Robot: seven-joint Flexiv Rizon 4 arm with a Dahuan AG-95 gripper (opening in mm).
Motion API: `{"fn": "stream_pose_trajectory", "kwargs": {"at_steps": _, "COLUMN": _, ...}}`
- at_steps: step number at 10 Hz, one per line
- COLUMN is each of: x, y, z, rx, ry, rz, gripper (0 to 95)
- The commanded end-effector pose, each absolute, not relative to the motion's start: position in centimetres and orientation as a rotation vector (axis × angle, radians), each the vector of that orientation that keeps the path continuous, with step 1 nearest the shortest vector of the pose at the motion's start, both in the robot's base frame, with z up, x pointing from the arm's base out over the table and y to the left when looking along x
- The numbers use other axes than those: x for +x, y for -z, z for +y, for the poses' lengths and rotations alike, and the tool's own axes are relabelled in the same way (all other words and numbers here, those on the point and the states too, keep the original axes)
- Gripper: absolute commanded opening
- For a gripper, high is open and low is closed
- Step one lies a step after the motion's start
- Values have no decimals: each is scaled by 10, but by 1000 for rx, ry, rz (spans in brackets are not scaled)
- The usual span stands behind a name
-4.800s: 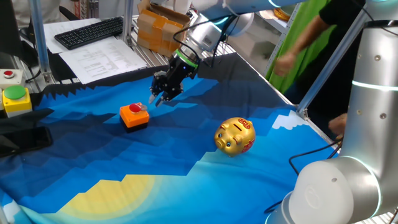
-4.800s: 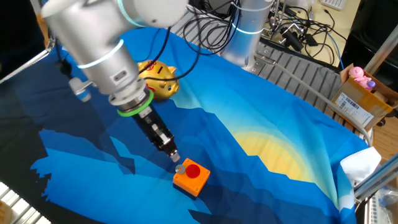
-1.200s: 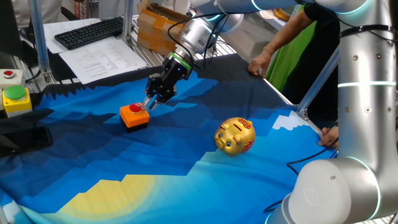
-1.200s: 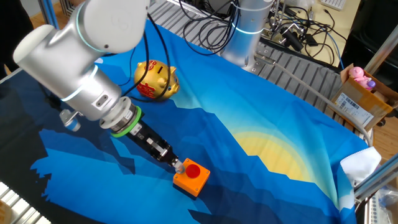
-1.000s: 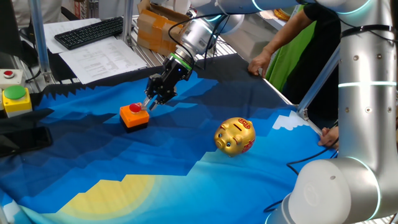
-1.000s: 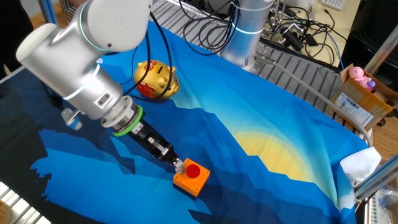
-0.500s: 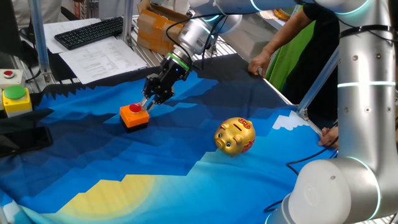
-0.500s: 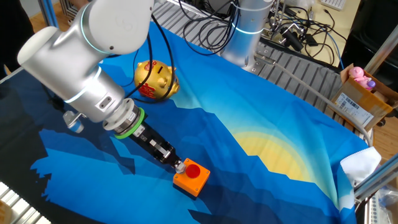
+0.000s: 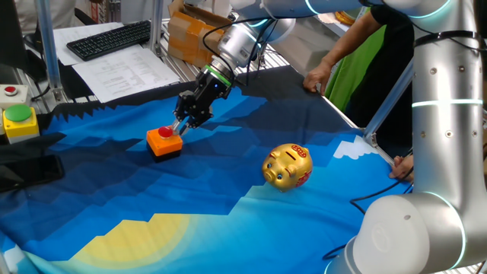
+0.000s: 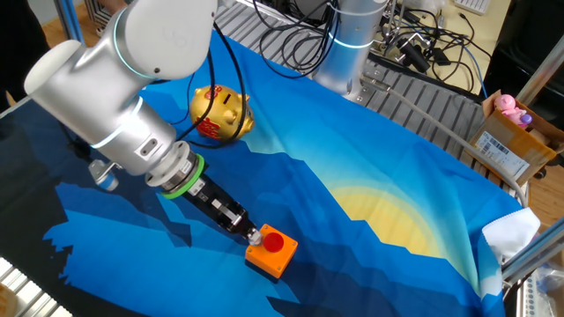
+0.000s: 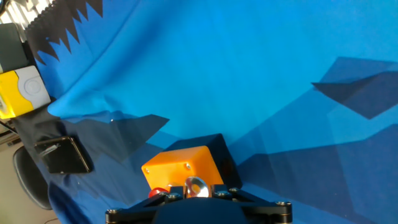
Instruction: Drop coins into a piggy bank
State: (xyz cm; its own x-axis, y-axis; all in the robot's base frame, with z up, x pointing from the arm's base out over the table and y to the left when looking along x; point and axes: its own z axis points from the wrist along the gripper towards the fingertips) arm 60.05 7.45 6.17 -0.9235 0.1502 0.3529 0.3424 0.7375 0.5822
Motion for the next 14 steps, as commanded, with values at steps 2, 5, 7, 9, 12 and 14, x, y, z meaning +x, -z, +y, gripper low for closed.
{"fn": "stream_pose_trajectory", "kwargs": {"at_steps": 2, "x": 600, "y": -62, "z": 74, "rx": -385, "ry": 973, "rz": -2649, "gripper": 0}}
{"fn": "stream_pose_trajectory", "kwargs": {"at_steps": 5, "x": 608, "y": -70, "z": 69, "rx": -368, "ry": 945, "rz": -2618, "gripper": 0}}
{"fn": "stream_pose_trajectory", "kwargs": {"at_steps": 7, "x": 612, "y": -78, "z": 65, "rx": -381, "ry": 930, "rz": -2583, "gripper": 0}}
{"fn": "stream_pose_trajectory", "kwargs": {"at_steps": 9, "x": 611, "y": -81, "z": 66, "rx": -398, "ry": 919, "rz": -2577, "gripper": 0}}
{"fn": "stream_pose_trajectory", "kwargs": {"at_steps": 12, "x": 610, "y": -97, "z": 65, "rx": -433, "ry": 876, "rz": -2559, "gripper": 0}}
{"fn": "stream_pose_trajectory", "kwargs": {"at_steps": 14, "x": 607, "y": -111, "z": 62, "rx": -431, "ry": 822, "rz": -2565, "gripper": 0}}
